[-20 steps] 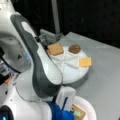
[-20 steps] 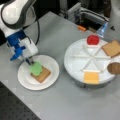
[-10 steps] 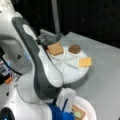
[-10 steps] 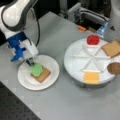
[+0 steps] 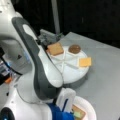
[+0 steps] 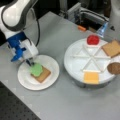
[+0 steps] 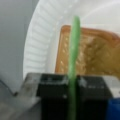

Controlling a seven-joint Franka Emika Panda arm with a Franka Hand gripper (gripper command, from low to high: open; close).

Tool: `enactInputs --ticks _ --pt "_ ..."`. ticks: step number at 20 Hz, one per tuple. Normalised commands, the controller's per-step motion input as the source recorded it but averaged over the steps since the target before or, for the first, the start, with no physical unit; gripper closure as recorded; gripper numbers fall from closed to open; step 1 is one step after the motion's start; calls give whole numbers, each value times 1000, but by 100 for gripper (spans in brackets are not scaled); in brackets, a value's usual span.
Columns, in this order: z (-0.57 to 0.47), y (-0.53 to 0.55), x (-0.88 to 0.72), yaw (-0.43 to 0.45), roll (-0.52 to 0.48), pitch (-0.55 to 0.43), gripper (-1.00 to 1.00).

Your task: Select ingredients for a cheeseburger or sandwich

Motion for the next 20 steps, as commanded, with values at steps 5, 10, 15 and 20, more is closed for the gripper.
enactInputs --ticks 5,10,15,20 --pt "-3 -24 12 143 -2 31 100" --pt "4 -18 -27 137 -29 26 100" --pt "12 -14 -41 135 -62 23 100" --pt "-2 16 -46 128 -114 17 100"
